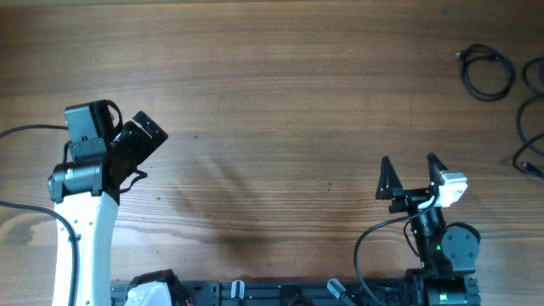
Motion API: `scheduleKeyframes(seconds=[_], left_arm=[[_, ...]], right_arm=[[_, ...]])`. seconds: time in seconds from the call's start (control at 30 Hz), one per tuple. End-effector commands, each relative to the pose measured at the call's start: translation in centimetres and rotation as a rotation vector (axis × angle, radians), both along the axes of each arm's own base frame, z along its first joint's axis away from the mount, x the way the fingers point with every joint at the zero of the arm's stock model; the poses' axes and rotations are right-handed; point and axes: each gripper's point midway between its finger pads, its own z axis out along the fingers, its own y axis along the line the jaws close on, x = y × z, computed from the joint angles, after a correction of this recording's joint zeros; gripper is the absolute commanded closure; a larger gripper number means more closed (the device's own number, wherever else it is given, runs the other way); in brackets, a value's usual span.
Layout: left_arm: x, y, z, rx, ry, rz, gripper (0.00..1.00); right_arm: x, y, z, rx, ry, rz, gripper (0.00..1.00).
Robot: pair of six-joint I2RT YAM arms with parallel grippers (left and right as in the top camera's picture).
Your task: Untangle cables
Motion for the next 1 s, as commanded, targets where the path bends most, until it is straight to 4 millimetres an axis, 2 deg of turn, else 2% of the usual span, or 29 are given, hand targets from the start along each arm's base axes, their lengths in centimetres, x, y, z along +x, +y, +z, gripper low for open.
scheduleKeyframes(seconds=[0.0,0.37,0.47,0.67,0.73,0.9,0.97], left_arm=[[0.2,0.2,0.2,0.004,-0.005,-0.005,0.0],[0.1,0.2,0.2,0.005,-0.004,-0.005,0.0],[0.1,0.2,0.9,0.012,-0.029,-0.003,0.0],[-1.5,0.1,5.6,0.076,-0.203,-0.016,0.0],[-2.7,-0.4,7.5,0.103,-0.329,-0.039,0.0],[-4.6,-2.4,10.0,0.157,-0.604,-0.118,0.0],[-5.0,-3.3,10.4,0.19,-0.7,-0.167,0.0]], right_arm=[[0.0,-0.3,0.3,0.001,-0.016,-0.019,0.0],[0.0,-0.3,0.3,0.001,-0.016,-0.019,0.0],[0.0,-0.3,0.3,0.001,-0.016,-0.019,0.0],[0.0,-0.3,0.3,0.001,-0.016,-0.019,0.0],[0.0,-0.3,0.3,0.001,-0.016,-0.019,0.0],[0.0,-0.3,0.3,0.001,-0.016,-0.019,0.0],[0.0,-0.3,0.3,0.001,-0.016,-0.019,0.0]])
